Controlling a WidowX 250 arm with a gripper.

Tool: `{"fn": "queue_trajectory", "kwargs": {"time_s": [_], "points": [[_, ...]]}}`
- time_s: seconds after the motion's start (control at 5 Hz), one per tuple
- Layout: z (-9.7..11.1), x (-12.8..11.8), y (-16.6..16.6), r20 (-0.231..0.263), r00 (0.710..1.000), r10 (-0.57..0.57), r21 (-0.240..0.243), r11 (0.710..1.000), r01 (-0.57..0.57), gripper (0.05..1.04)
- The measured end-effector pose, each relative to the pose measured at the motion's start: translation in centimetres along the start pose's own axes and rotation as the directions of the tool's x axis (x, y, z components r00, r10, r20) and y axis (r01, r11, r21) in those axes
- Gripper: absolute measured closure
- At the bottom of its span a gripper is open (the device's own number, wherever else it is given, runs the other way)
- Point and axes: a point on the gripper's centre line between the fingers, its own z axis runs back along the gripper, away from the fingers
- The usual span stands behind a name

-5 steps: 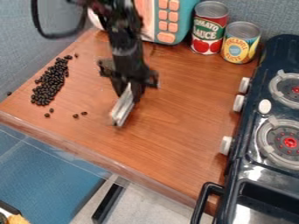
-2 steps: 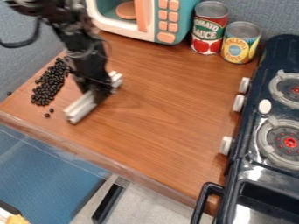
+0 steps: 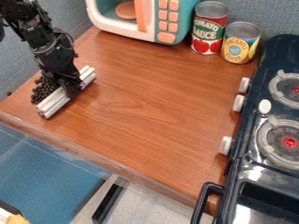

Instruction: Sweep into pile

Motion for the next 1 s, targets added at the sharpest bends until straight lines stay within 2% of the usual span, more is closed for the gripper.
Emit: {"fn": "queue_trajectory", "kwargs": {"time_s": [0.2,0.4,0.6,0.8,1.0], "points": [[-0.1,0.1,2.1,0.007,1.000,0.020,0.014,1.000,-0.020,0.714],[0.1,-0.1,2.2,0.007,0.999,0.048,-0.011,0.999,-0.048,0.714],[0.8,0.4,0.4,0.008,0.997,0.073,-0.086,0.994,-0.072,0.714],[3.3,2.8,-3.0,0.038,0.997,0.067,-0.156,0.986,-0.060,0.714],[3.8,4.4,-6.2,0.035,0.997,0.071,-0.178,0.982,-0.064,0.714]]}}
